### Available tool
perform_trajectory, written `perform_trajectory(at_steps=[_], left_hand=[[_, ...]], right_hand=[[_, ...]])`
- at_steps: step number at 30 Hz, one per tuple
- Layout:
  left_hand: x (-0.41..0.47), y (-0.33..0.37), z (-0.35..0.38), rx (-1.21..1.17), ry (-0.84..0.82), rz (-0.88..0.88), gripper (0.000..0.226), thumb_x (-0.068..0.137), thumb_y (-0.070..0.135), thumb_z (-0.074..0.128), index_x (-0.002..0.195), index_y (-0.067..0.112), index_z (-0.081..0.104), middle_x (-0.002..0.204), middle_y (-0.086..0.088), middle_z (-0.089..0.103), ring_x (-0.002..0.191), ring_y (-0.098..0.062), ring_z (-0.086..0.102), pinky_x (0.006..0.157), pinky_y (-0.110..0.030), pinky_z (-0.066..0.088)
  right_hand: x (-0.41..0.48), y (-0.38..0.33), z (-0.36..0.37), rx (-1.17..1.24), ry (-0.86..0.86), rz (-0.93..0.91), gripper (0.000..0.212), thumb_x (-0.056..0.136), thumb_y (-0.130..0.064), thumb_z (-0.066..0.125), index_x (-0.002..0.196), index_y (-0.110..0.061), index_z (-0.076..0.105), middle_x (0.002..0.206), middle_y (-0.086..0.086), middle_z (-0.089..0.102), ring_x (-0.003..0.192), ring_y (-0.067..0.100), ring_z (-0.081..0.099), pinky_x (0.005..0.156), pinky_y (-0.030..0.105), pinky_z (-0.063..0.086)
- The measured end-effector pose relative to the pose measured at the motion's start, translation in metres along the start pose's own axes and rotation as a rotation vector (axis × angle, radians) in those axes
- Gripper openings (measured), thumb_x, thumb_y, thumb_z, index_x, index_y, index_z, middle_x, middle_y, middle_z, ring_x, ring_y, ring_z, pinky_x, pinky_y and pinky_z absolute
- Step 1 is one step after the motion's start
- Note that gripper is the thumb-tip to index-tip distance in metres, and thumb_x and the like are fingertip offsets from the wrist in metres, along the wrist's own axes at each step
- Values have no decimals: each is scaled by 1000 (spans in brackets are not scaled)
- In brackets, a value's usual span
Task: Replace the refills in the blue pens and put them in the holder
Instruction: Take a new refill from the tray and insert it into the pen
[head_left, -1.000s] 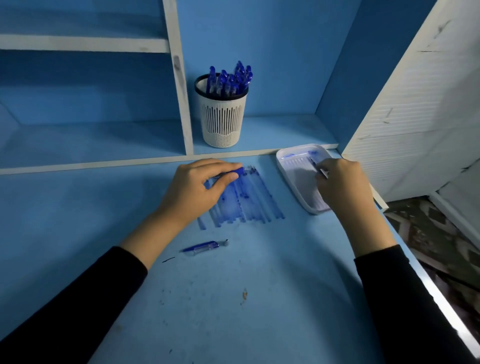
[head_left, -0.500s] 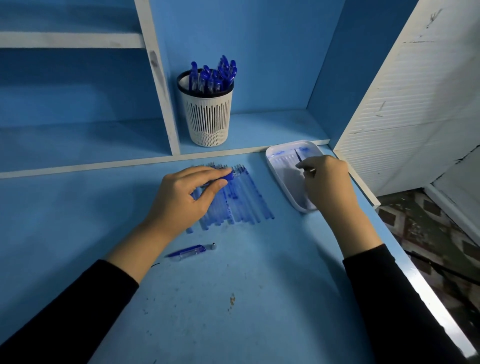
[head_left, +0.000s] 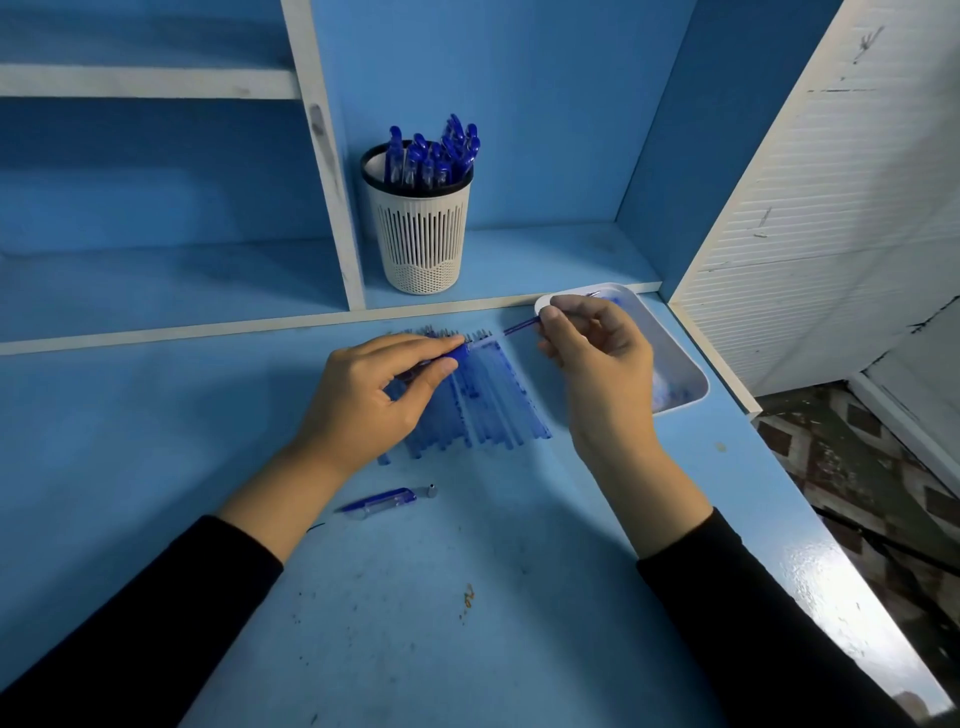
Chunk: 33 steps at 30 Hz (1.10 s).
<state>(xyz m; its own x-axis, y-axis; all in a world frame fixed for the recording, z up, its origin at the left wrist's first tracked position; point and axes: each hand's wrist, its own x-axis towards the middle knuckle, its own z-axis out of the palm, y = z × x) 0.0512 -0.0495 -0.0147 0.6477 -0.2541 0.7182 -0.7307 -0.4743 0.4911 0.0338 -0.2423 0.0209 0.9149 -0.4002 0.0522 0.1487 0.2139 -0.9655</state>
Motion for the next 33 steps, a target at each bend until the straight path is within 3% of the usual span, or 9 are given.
perform_trajectory(at_steps=[5,16,19,23,27,29,33], left_hand=[[0,0,0,-1,4,14,21,88,10,72,108,4,74,104,5,70,86,-5,67,79,-18,55],[0,0,-1,9,11,36,21,89,11,71,108,4,74,103,3,70,84,-11,68,79,-21,56],[-1,-1,-2,22,22,24,20,89,11,72,108,4,74,103,-1,73,83,-12,68,78,-21,56],[0,-1,-2,39,30,29,20,89,10,72,107,4,74,101,0,72,81,-5,65,79,-16,53],[-2,0,-3,65,43,58,19,89,9,71,107,2,74,98,-1,72,79,-3,61,77,-14,52],[-3,-1,-4,76,49,73,19,89,9,71,107,2,74,96,-4,73,76,-5,60,75,-15,52],[-3,-1,-6,60,64,77,19,88,8,73,107,3,74,96,0,72,76,0,57,72,-14,51]], right_hand=[[-1,2,0,40,58,0,10,89,-3,65,85,-12,66,84,8,66,77,15,64,71,20,51],[-2,7,0,-4,85,-37,5,89,-4,65,89,-10,65,88,6,66,78,12,64,73,20,51],[-5,3,-2,-14,56,-120,5,88,-3,67,91,-5,65,89,4,67,79,12,65,79,24,52],[-14,3,1,-99,-92,-266,12,85,4,67,86,-8,67,82,2,69,76,13,65,74,23,50],[-25,13,8,-206,-216,-335,14,94,-2,56,100,-8,66,85,6,70,84,20,69,80,35,55],[-25,16,9,-250,-203,-395,14,95,-4,54,105,-10,63,85,7,67,83,19,67,79,34,54],[-22,18,7,-305,-107,-477,15,84,-7,71,94,-14,62,89,3,62,82,18,61,76,29,50]])
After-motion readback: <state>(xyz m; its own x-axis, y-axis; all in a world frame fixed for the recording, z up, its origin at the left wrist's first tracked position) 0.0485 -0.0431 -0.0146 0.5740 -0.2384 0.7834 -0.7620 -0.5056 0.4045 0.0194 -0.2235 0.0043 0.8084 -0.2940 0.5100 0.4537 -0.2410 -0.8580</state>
